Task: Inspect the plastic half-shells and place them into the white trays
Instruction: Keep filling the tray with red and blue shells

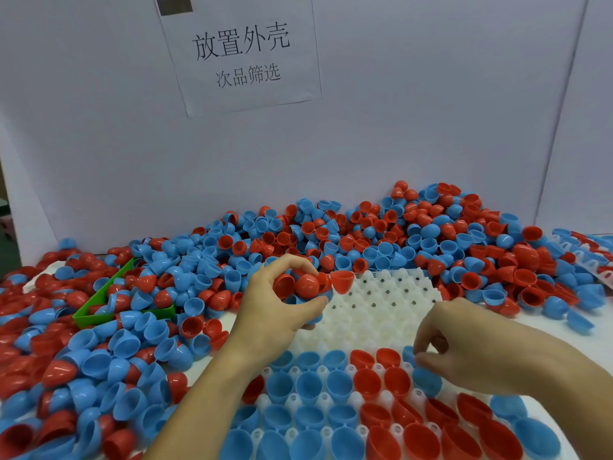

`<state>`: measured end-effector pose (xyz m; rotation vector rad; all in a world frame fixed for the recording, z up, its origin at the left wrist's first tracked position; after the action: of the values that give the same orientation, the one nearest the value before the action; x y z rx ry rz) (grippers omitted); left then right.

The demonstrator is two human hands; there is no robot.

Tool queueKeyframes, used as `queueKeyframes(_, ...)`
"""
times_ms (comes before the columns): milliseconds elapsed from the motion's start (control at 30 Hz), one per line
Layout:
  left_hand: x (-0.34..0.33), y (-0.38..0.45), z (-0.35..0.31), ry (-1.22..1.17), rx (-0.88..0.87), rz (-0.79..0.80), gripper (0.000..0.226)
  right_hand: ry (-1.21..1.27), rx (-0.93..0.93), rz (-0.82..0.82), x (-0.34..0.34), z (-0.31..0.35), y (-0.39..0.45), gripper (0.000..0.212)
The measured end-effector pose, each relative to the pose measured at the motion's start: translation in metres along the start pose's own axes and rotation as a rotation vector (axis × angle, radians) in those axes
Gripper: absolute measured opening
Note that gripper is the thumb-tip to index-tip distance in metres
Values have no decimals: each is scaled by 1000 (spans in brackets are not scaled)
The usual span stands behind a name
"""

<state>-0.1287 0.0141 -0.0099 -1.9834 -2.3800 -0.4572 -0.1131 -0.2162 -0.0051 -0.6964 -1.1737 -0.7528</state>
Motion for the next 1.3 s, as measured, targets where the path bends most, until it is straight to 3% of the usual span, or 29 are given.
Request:
queueKeyframes(67, -1, -1, -1, 7, -3, 8, 28, 0, 32, -135, 5, -1, 2, 17)
queueKeyframes(200, -3, -2, -3, 40, -26, 61, 28, 145, 174, -594, 10, 10, 10, 18)
queueKeyframes(300, -6, -6, -6, 85, -54, 122, 31, 289, 308, -749, 4, 21, 14, 24)
queueKeyframes(467, -9, -9, -9, 132, -76, 211, 28, 319, 430, -717, -3, 27, 17, 31)
queueKeyframes(833, -11, -9, -8, 278, -165, 241, 29, 150, 407, -496, -12, 21, 23, 32)
queueKeyframes(1300, -5, -8, -5, 174, -20, 243, 29, 145, 322, -621, -1, 15, 22, 26)
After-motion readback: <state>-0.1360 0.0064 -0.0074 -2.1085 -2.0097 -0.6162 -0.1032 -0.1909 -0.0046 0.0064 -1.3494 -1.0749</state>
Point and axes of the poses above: each hand's wrist, its own y-axis towards the middle knuckle, its own x-axis out of the back of the hand, z = x × y, the point moved 3 cm from there along y, towards the middle knuckle, and after that the axes turned 11 degrees about x, right-handed, at the moved point
